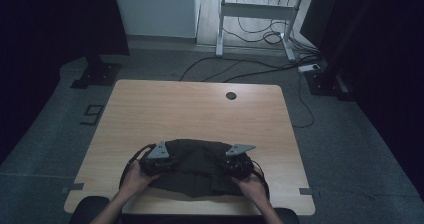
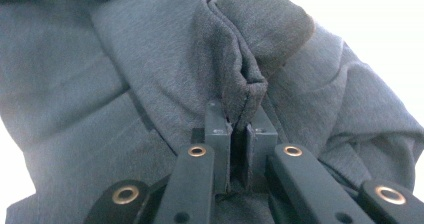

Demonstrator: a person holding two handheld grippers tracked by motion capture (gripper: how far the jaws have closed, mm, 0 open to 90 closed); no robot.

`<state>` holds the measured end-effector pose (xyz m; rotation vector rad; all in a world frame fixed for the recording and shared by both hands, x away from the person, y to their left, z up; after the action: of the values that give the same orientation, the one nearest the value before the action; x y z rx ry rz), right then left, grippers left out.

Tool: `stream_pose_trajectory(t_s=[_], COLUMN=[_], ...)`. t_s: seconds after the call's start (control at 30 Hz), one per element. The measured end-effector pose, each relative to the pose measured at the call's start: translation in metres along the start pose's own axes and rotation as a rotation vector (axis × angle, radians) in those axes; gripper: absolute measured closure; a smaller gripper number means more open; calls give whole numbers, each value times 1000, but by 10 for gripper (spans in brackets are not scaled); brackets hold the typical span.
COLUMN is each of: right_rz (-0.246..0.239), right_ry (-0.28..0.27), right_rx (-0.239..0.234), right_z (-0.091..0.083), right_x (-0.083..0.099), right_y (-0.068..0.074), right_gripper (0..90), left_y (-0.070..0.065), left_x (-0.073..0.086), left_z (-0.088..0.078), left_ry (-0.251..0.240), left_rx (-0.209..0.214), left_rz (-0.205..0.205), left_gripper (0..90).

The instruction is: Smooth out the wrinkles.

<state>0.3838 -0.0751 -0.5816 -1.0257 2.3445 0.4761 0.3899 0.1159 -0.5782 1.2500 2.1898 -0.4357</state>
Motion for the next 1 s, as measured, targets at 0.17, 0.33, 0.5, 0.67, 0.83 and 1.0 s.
stream_pose_trajectory(t_s=[0.17,0.33,0.5,0.67,0.83,1.0], right_rz=[54,93,63,-8,57,116], right_ry=[-27,-62,-90,-3,18,-41], right_rx=[-11,-18,-2,57,107,132], right_z=[12,12,1,-11,-24,-38], right_x=[-15,-15,-10,15,42,25], right_y=[-24,-34,-31,-30,-49,-54], right_gripper=[829,681,488,322,316,300], left_y=[22,20,16,25,46,42], left_x=[-7,-6,-2,29,32,-5], left_z=[11,8,-3,-15,-31,-40], left_ry=[-42,-90,-66,-8,-44,-125], left_rx=[12,51,27,0,-51,-45], left_rz=[-74,-122,-113,-127,-212,-216], left_gripper=[833,702,460,318,277,219])
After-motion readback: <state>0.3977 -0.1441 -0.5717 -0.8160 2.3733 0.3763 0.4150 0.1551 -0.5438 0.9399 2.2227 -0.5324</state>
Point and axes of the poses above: each handheld gripper's, and its own axes: z roughly forward along the jaws, x roughly out of its underside, y roughly to its left, the point moved 10 cm from there along z, roughly forward along the jaws, and after that the axes turned 11 degrees about y, right-handed, at the moved point
